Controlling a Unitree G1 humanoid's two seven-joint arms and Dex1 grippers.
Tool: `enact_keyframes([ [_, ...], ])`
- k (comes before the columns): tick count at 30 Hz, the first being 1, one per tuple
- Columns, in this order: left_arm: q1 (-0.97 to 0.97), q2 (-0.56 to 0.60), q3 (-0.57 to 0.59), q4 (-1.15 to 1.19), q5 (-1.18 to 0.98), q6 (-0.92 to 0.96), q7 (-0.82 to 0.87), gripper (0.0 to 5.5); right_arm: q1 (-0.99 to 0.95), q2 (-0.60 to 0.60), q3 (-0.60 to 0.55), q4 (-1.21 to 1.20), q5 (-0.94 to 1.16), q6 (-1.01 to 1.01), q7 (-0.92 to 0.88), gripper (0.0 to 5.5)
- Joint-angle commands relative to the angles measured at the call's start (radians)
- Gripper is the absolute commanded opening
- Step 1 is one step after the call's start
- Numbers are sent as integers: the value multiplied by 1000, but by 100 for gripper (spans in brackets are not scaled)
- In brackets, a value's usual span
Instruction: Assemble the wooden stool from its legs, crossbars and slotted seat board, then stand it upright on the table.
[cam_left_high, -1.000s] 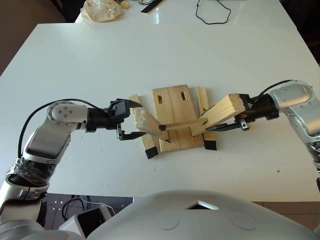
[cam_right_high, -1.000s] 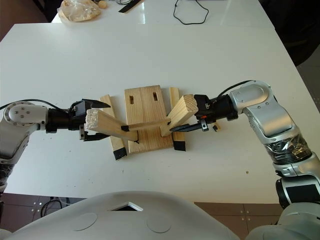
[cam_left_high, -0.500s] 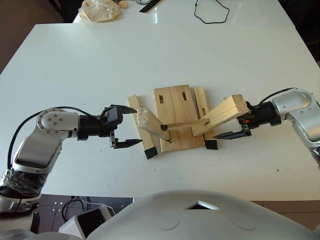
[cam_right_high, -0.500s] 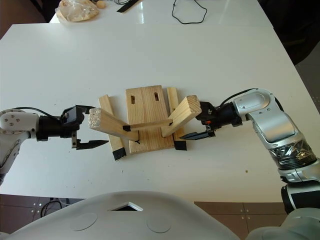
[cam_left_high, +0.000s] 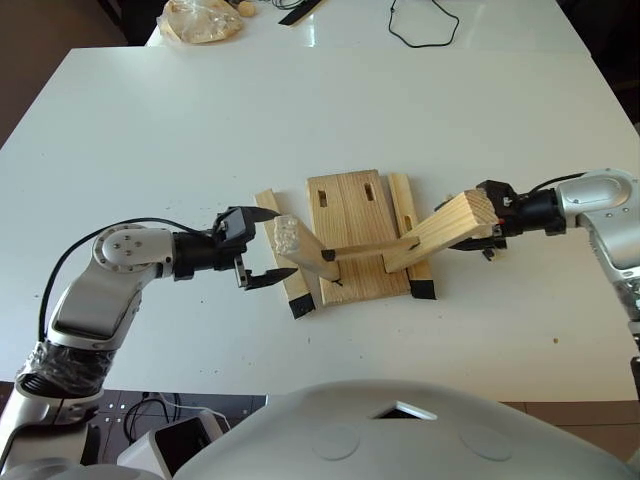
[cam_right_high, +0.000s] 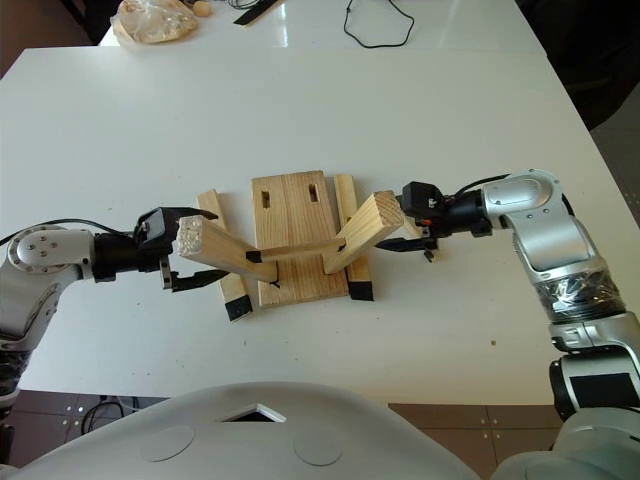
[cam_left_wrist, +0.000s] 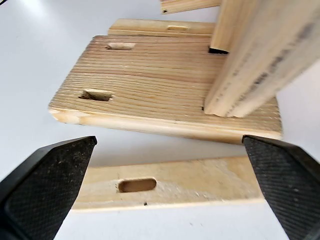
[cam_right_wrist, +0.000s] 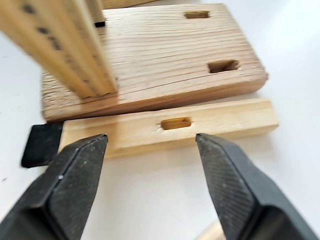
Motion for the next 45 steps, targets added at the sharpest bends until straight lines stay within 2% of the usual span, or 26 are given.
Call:
enact_keyframes([
  [1,-13,-29,-32,-1,12,25,32,540,-31,81,3,33,-32,-29,-60,326],
  [6,-8,-53,-104,39,93,-17,62,540,-32,166,27,93,-87,-65,-117,326],
  [13,-50,-97,-147,254,192,-149,87,540,-15,220,77,201,-161,-139,-130,326],
  [21,4,-21,-123,261,162,-214,-13,540,22,158,73,325,-197,-230,-114,326],
  [28,42,35,-67,293,153,-243,-41,540,134,63,11,278,-158,-242,-101,326],
  [34,19,13,-29,317,145,-262,-7,540,195,21,-41,238,-130,-237,-114,326],
  [41,-47,-49,40,144,-46,-75,18,540,226,-5,-150,43,-18,-147,-127,326],
  [45,-121,-82,96,139,-126,27,67,540,246,-30,-262,-129,133,-12,-109,326],
])
